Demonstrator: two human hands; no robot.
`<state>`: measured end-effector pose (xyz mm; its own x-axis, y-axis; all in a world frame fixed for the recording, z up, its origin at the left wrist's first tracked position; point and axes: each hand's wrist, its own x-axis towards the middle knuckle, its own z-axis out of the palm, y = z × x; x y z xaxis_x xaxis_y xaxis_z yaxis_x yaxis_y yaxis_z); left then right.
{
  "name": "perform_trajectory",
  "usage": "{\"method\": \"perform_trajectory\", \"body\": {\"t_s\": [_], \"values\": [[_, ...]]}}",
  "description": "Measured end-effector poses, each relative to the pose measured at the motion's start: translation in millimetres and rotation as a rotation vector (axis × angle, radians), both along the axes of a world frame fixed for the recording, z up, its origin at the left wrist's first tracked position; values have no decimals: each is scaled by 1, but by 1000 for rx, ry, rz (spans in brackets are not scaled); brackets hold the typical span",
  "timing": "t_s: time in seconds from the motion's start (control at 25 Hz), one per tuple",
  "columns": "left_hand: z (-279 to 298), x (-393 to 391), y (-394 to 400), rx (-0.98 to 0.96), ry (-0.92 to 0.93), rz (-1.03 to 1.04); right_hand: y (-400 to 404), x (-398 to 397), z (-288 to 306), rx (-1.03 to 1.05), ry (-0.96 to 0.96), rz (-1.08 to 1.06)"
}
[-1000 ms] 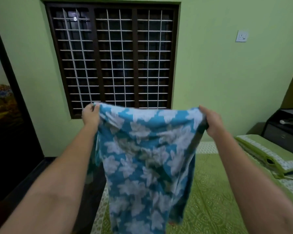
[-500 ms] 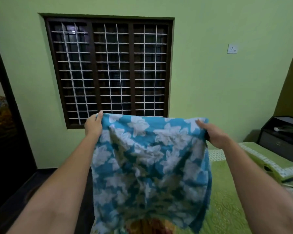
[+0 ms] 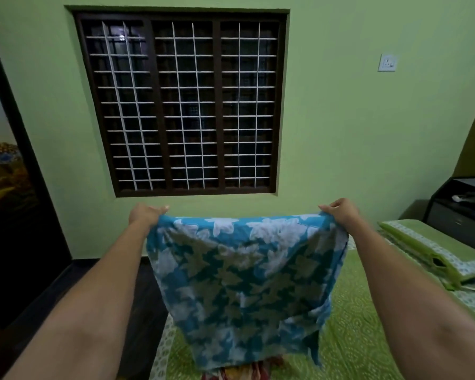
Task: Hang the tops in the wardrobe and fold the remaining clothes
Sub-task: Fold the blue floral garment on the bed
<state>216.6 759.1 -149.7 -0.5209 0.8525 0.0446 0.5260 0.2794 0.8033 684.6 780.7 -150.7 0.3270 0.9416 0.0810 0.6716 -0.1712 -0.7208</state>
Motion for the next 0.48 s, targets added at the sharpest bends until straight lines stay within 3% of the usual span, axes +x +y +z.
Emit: {"method": "perform_trajectory", "body": {"t_s": [0.12,0.24,0.36,0.48], "values": [[-7,-5,-9,-18,-366,-132,-1,6,-6,-125,360,133],[-4,-5,-22,-102,-407,-206,-14,5,-5,-331,487,313],[3,-8,-30,-216,-379,-295,-20,5,-8,-442,242,475],[14,-16,-33,-361,-247,-422,-19,3,-7,-393,-75,430]]}}
